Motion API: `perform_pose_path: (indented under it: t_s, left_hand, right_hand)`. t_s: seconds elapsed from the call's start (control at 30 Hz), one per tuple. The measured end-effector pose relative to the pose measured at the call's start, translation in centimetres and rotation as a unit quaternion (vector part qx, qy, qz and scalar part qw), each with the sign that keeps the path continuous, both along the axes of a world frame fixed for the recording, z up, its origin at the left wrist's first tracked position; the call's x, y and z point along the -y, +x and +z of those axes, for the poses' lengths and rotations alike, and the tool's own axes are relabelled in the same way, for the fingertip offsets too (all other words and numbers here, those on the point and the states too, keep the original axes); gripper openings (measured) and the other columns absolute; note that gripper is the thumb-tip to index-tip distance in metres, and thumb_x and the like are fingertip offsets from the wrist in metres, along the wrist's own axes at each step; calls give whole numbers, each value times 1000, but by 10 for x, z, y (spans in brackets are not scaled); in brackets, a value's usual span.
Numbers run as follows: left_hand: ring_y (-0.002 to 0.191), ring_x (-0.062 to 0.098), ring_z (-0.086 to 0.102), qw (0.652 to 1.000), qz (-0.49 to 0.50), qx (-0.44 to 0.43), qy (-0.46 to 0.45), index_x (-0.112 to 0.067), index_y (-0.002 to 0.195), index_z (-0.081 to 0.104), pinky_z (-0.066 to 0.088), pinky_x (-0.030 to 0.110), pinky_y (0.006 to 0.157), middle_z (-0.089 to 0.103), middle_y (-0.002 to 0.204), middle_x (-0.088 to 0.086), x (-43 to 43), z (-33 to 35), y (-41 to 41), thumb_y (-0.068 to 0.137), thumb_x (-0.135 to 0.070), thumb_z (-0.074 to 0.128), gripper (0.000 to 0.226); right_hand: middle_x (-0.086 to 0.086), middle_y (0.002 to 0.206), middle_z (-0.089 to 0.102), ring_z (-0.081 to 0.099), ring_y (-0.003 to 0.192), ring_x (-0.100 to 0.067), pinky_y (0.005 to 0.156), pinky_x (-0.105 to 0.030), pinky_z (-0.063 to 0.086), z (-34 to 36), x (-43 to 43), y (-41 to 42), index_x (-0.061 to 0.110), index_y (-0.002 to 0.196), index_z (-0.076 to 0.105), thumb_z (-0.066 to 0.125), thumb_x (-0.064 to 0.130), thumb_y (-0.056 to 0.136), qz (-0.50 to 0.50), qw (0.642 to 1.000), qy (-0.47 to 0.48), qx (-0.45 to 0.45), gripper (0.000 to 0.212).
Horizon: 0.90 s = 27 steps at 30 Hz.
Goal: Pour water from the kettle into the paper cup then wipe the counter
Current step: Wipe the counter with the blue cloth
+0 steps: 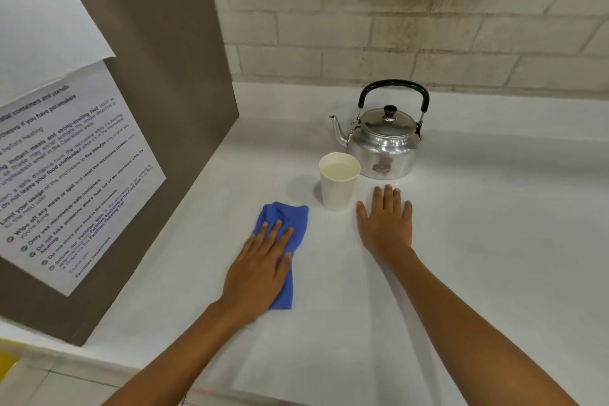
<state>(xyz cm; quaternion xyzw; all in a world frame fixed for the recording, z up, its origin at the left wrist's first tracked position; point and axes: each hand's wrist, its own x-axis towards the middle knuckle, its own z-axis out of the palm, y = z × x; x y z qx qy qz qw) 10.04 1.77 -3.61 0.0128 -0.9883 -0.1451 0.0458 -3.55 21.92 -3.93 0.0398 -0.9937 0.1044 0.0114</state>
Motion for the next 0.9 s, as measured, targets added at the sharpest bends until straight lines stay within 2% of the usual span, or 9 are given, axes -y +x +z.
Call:
perform_pose_path:
  t_s: [0.1, 0.27, 0.33, 0.47, 0.57, 0.63, 0.73, 0.83, 0.9]
  left_hand:
    - [145, 20, -10, 997, 67, 24, -35, -23, 146, -3, -5, 31, 117, -7, 158, 2, -11, 5, -18, 99, -34, 18, 52]
    - [143, 23, -15, 999, -14, 29, -16, -21, 146, -6, -12, 32, 115, -10, 157, 3, -75, -2, -15, 98, -38, 15, 54]
    - [144, 21, -15, 998, -43, 44, 3, -24, 146, -4, -11, 32, 115, -9, 157, 1, -76, 1, -14, 98, -39, 15, 54]
    - [145, 14, -5, 987, -28, 21, 155, -31, 145, 1, -2, 33, 117, 1, 158, -5, -38, 15, -21, 98, -36, 19, 51]
    - [145, 18, -4, 991, 21, 22, 131, -24, 146, 2, -1, 36, 117, 1, 158, 0, -5, 19, -35, 99, -32, 18, 51]
    - [145, 20, -5, 993, 42, 52, 93, -18, 146, 1, -1, 38, 118, -2, 158, 3, 5, 15, -41, 99, -31, 17, 51]
    - [145, 21, -6, 996, 47, 67, 29, -14, 146, -1, 0, 37, 118, -3, 158, 5, 7, 3, -44, 99, -30, 14, 52]
    - [145, 21, -4, 997, 54, 50, 2, -14, 146, 0, 0, 36, 118, -1, 158, 5, 8, -3, -45, 99, -31, 14, 52]
    - [145, 21, -4, 997, 55, 47, -9, -14, 146, 0, 1, 35, 118, -1, 158, 4, 8, -5, -45, 99, -31, 14, 52]
  right_hand:
    - [-13, 158, 9, 3, 145, -26, 119, -46, 6, 0, 1, -1, 8, 146, 9, 17, 45, 96, -1, 1000, -4, -5, 62]
    - [-12, 157, 12, 6, 145, -26, 119, -45, 6, 2, -2, -1, 7, 145, 12, 22, 43, 97, 1, 999, -38, 5, 61]
    - [-13, 156, 17, 10, 144, -26, 119, -44, 9, 9, -4, 0, 6, 144, 16, 29, 37, 98, -1, 996, -93, 3, 57]
    - [-19, 141, 41, 34, 133, -34, 111, -46, 26, 37, -3, 18, 1, 134, 36, 45, 10, 92, -48, 963, -248, -96, 44]
    - [-17, 130, 49, 45, 120, -34, 105, -42, 36, 46, 33, 62, 3, 129, 42, 48, 8, 87, -25, 944, -292, -150, 42]
    - [-15, 145, 36, 31, 135, -33, 114, -46, 25, 36, 72, 95, 7, 140, 29, 39, 22, 94, 55, 968, -232, -84, 49]
    - [-6, 159, -3, -8, 145, -23, 118, -45, -7, 13, 99, 122, 13, 147, -3, 17, 35, 99, 113, 992, -59, -12, 56]
    - [-3, 158, -9, -12, 145, -20, 116, -44, -13, 7, 69, 127, 16, 146, -9, 13, 41, 98, 134, 991, -14, -18, 58]
    - [0, 159, -7, -11, 145, -17, 115, -41, -15, 2, 36, 131, 20, 146, -9, 2, 46, 91, 139, 990, 0, -30, 61]
